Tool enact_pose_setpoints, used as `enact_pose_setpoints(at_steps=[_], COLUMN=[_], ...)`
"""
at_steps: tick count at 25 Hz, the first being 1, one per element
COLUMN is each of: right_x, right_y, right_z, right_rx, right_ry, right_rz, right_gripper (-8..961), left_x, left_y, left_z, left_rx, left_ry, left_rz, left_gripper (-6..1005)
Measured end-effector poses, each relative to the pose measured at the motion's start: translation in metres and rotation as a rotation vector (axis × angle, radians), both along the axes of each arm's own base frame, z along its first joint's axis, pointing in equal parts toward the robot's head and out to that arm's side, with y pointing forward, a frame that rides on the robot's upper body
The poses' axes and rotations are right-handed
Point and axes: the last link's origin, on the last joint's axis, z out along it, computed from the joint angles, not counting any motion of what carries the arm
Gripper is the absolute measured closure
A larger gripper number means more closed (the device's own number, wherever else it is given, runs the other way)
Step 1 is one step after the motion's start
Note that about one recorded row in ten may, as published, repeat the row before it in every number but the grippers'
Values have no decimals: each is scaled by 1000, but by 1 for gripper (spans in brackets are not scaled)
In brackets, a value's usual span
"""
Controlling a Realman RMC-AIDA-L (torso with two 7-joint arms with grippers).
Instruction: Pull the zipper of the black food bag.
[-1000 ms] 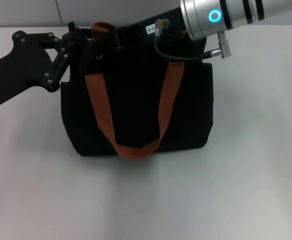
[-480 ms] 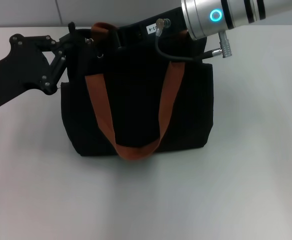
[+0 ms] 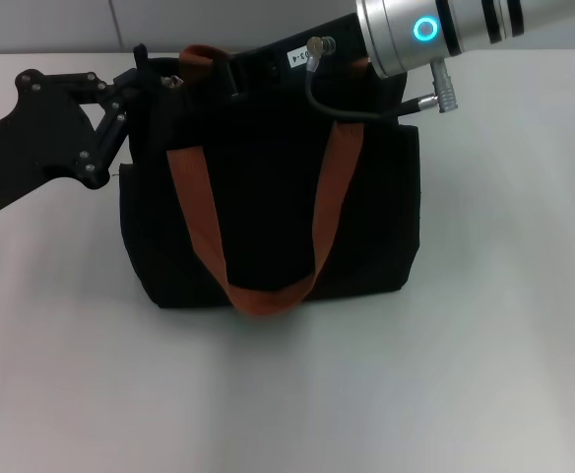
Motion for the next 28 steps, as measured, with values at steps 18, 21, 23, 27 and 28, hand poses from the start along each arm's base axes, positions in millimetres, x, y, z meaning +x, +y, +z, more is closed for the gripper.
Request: enact_pose_setpoints(at_steps=[18, 21, 23, 27, 28], right_x=[-1, -2, -2, -2, -3], right_y=[1, 0, 0, 0, 0], right_z=[-1, -1, -2, -2, -3], right_rx=[8, 8, 8, 8, 8], right_ry=[-22, -22, -23, -23, -23], right_rz=[14, 15, 17, 17, 18], right_gripper=[895, 899, 901, 905, 906], left_x=[-2, -1, -1, -1, 0], left_y=[-5, -5, -4, -4, -4], left_z=[2, 2, 2, 2, 2], left_rx=[-10, -10, -7, -6, -7], left_ry=[2, 1, -1, -3, -3], left_rz=[-15, -16, -17, -16, -17], left_gripper=[952, 952, 952, 951, 951])
